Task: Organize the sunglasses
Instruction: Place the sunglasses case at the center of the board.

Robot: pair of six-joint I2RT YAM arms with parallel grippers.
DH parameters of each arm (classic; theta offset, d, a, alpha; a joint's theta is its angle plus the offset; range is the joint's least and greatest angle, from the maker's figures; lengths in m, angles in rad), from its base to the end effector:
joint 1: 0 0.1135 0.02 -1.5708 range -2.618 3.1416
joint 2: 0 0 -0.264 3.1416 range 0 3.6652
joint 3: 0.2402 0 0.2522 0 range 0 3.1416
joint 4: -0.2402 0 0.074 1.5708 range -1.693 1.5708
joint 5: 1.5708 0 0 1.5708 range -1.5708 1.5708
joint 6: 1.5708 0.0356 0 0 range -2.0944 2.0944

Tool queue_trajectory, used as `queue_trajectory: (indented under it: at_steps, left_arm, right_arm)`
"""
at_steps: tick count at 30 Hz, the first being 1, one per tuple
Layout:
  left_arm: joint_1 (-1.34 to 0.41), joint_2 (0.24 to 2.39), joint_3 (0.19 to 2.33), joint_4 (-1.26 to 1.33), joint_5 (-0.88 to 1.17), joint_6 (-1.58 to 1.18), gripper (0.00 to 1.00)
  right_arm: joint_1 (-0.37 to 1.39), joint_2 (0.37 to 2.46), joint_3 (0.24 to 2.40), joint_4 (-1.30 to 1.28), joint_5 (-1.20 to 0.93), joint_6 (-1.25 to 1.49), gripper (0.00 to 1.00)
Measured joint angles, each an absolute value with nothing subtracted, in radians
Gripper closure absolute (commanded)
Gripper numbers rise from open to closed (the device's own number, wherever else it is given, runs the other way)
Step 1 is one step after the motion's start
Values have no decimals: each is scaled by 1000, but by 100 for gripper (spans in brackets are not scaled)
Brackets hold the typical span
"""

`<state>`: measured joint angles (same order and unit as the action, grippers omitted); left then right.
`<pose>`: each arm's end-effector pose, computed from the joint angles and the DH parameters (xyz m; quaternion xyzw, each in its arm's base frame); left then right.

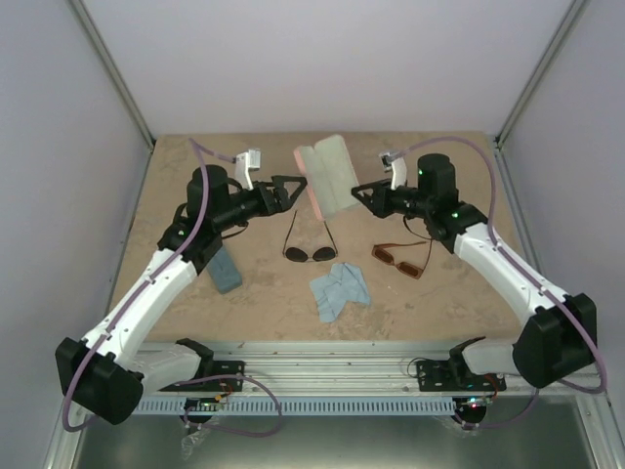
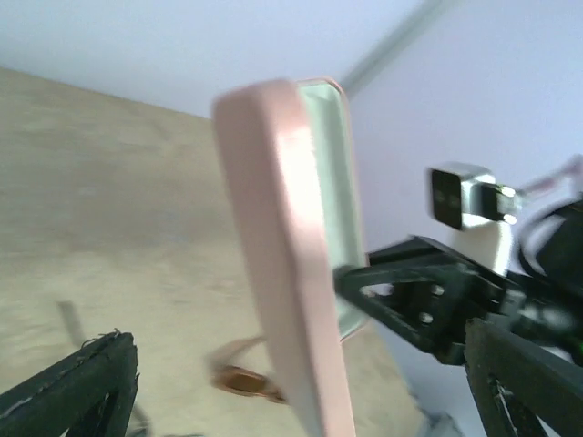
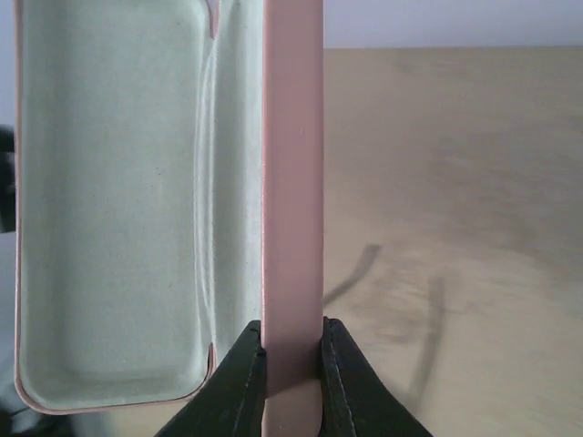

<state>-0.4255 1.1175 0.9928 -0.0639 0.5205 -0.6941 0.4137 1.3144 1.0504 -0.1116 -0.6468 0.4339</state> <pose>0.2276 -0.1226 0.3602 0.0628 0.7599 -0.4951 0.4166 0.2665 0.1404 0.3253 -0.1709 0.7856 0.4589 0.3783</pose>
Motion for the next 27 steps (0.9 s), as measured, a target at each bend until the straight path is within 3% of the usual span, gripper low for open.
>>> queue_trajectory:
  at_steps: [4,9,22,27]
  left_arm:
    - [-424,1119,1017,-208,297,-639,1]
    - [-424,1109,998,-281,202,-604,1]
    - [-424,1143,918,-234,291,-611,1]
    - [-424,1192,912,-211,337,-623,1]
  right_arm:
    - [414,1386,1095,-233,-367,340,95]
    - [414,1520,1126,-347,-91,258,95]
    - [541,1798,1217,-425,212,137,95]
    - [537,1797,1216,-452,273,113,87]
